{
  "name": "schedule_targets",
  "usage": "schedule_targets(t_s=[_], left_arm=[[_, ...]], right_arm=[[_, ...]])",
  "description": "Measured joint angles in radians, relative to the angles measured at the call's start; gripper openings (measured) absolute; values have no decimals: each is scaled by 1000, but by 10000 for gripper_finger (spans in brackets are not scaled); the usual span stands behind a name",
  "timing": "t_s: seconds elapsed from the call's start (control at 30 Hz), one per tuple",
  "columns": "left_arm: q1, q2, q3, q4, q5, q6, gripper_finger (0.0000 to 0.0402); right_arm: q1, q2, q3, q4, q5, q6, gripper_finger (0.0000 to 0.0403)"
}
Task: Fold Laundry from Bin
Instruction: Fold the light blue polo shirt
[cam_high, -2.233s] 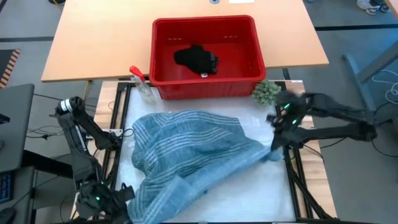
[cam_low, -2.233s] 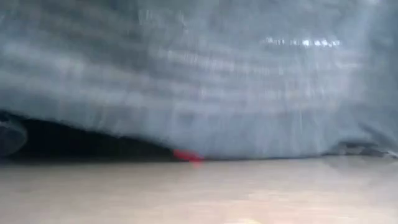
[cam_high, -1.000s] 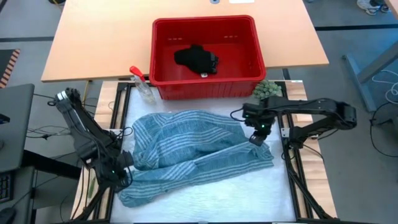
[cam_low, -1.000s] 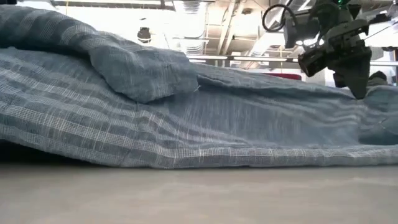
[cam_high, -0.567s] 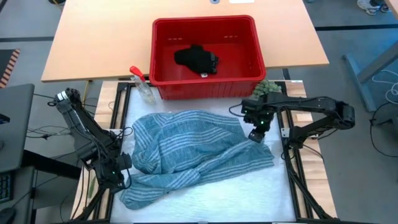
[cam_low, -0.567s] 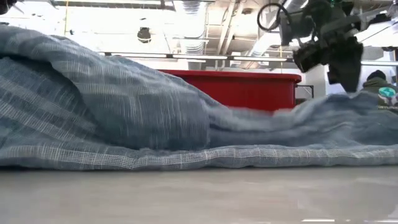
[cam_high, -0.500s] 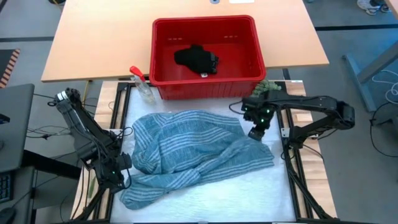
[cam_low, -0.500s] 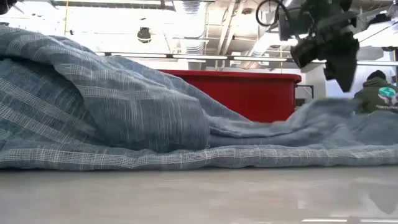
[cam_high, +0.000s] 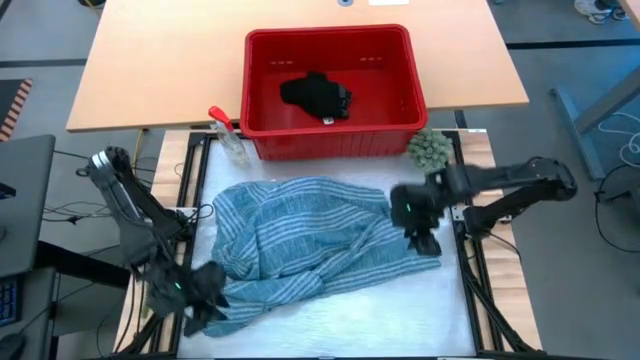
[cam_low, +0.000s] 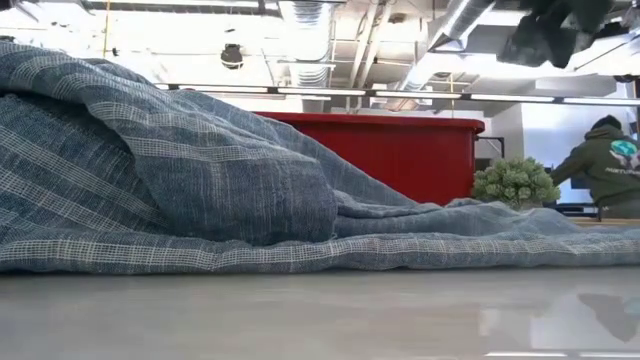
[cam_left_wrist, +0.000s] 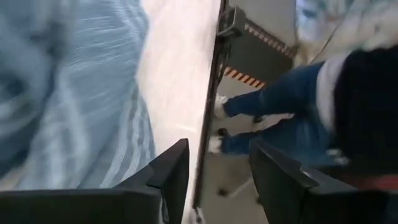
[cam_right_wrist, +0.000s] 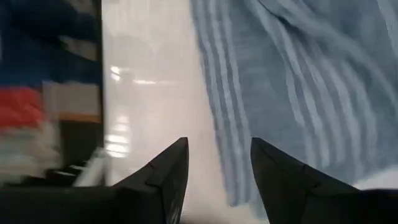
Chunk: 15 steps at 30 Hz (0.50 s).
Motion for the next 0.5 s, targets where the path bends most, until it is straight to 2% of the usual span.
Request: schedule_targets(t_s=[0.2,0.3,0.5], left_arm=[[28,249,91,0,70,224,139],[33,359,156,-35,75,341,139],[33,541,296,-245,67,510,138]], right_arm=[[267,50,0,122,294,43,198],[329,94,0,133,321,128,200],[390,210,0,132,370,195,201]])
